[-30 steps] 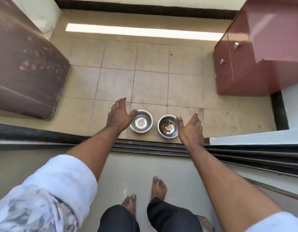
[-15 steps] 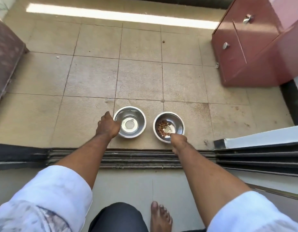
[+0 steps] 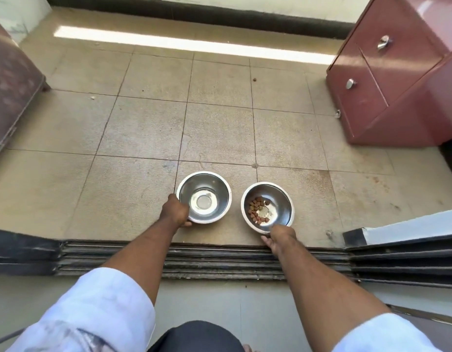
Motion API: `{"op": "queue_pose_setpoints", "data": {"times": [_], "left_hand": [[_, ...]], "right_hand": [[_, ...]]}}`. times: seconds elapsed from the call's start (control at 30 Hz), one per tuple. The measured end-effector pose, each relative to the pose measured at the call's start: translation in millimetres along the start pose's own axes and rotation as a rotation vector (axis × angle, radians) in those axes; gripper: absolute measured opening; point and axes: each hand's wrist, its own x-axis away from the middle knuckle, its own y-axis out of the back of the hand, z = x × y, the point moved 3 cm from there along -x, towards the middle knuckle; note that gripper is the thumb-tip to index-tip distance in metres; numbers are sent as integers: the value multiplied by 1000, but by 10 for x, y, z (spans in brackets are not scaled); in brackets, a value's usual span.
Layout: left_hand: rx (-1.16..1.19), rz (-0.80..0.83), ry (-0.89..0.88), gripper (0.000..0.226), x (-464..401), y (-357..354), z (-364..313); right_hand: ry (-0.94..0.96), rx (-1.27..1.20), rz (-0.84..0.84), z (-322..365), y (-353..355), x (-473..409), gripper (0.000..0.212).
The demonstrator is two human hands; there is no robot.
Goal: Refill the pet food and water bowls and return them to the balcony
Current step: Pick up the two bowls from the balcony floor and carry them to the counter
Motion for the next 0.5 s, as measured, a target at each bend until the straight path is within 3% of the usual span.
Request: {"op": "queue_pose_setpoints", "data": {"times": [0.3, 0.5], "left_hand": [[20, -101, -23, 30, -25, -74, -49], [27, -125, -2, 24, 536, 206, -519]], "right_hand": [[51, -71, -50, 133, 22, -71, 40], [78, -70, -58, 570, 266, 455, 50]]}}
